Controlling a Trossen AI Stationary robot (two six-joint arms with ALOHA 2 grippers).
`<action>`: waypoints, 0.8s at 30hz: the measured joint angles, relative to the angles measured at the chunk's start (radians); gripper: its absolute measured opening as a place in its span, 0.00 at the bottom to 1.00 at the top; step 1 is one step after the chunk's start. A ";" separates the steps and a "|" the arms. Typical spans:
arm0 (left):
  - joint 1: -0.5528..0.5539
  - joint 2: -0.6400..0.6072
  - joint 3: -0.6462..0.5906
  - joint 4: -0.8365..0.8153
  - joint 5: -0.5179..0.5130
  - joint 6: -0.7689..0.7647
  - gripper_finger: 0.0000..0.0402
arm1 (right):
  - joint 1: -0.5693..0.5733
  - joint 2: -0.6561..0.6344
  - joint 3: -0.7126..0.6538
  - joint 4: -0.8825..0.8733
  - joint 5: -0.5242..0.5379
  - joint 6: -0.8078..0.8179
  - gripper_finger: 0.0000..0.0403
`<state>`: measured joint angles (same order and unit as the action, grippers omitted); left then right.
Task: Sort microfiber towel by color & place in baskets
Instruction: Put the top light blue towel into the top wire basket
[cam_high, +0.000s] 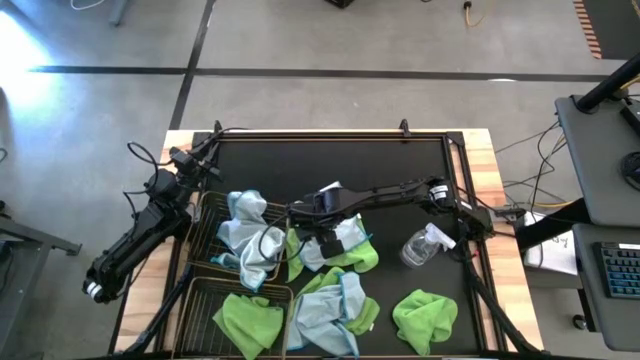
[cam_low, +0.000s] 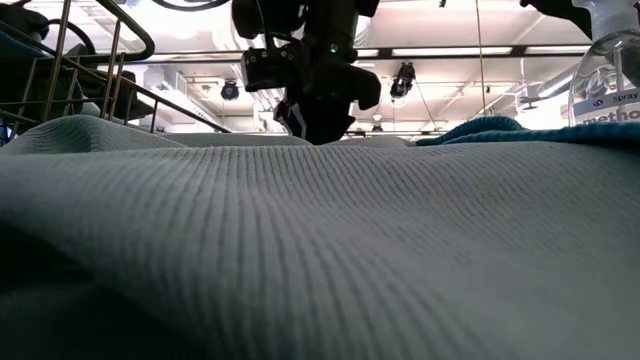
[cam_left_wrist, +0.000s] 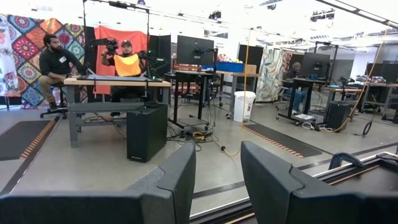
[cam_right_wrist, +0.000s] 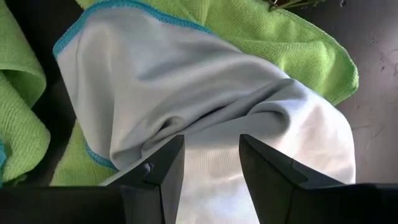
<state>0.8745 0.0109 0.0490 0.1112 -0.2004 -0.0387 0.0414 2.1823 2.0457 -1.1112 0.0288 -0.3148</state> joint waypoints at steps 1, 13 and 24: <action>0.000 0.000 0.000 0.000 0.000 0.000 0.28 | 0.000 0.000 0.000 0.001 0.000 0.001 0.37; 0.000 0.000 0.000 0.000 0.000 0.000 0.28 | -0.010 0.000 0.000 0.032 0.001 0.358 0.37; 0.000 0.000 0.000 0.000 0.000 0.000 0.28 | -0.045 0.000 -0.009 0.106 0.062 0.527 0.37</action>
<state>0.8745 0.0109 0.0490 0.1112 -0.2002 -0.0387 -0.0039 2.1822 2.0368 -1.0047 0.0907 0.2121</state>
